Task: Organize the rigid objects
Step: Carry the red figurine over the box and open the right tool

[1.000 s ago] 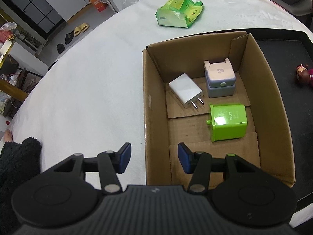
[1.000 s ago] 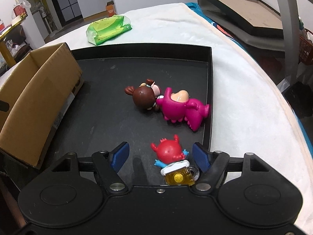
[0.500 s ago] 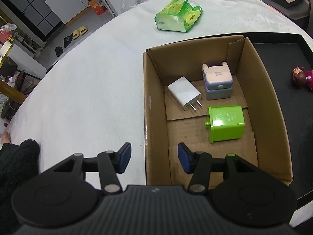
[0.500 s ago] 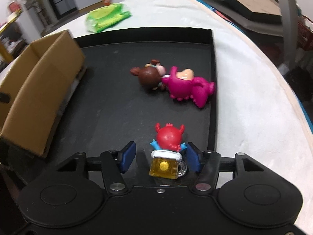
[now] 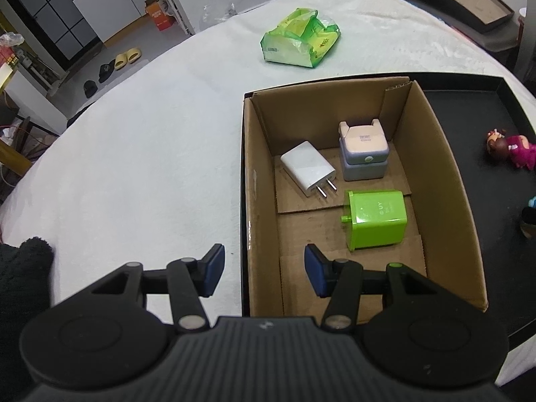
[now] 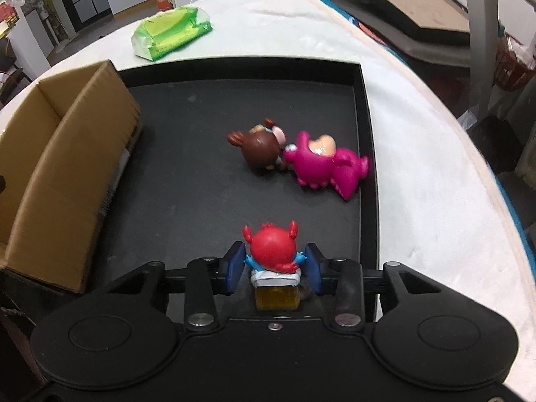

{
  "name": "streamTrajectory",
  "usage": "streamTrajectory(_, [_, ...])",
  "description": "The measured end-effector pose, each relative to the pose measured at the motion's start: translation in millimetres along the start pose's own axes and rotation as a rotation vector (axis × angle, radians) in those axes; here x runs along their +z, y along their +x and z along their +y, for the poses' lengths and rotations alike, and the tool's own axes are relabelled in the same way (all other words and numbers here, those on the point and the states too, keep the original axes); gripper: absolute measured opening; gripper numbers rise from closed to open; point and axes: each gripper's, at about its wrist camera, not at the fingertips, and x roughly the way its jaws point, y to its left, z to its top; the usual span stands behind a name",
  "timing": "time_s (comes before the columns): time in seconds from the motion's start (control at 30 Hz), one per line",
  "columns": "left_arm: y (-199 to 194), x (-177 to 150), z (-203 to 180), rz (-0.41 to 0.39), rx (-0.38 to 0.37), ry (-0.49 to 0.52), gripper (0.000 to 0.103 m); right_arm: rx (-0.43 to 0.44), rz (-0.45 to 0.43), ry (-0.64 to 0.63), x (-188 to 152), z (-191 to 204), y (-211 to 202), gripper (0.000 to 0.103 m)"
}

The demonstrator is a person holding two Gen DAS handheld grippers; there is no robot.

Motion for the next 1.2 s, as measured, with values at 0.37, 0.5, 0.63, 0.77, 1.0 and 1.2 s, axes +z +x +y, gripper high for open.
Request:
streamTrajectory(0.37, [1.5, -5.9, 21.8, 0.007, -0.057, -0.067, 0.044, 0.013, -0.093, -0.08, 29.7, 51.8, -40.3, 0.038])
streamTrajectory(0.5, [4.6, -6.9, 27.7, 0.024, -0.032, -0.086, 0.038, 0.019, -0.121, -0.134, 45.4, 75.2, -53.0, 0.038])
streamTrajectory(0.63, [5.9, -7.9, 33.5, 0.03, -0.079, -0.092, 0.03, 0.034, -0.151, -0.193, 58.6, 100.9, -68.7, 0.038])
streamTrajectory(0.77, [7.0, -9.6, 39.6, 0.03, -0.143, -0.114, 0.015, 0.044, -0.179, -0.247, 69.2, 125.7, -78.9, 0.038])
streamTrajectory(1.0, [6.0, -12.3, 41.5, 0.022, -0.182, -0.117, 0.006, 0.064, -0.191, -0.317, 79.9, 162.6, -82.0, 0.039])
streamTrajectory(1.2, [5.3, -13.6, 45.8, 0.006, -0.212, -0.119, 0.007, 0.094, -0.166, -0.367, 80.1, 194.0, -72.3, 0.039])
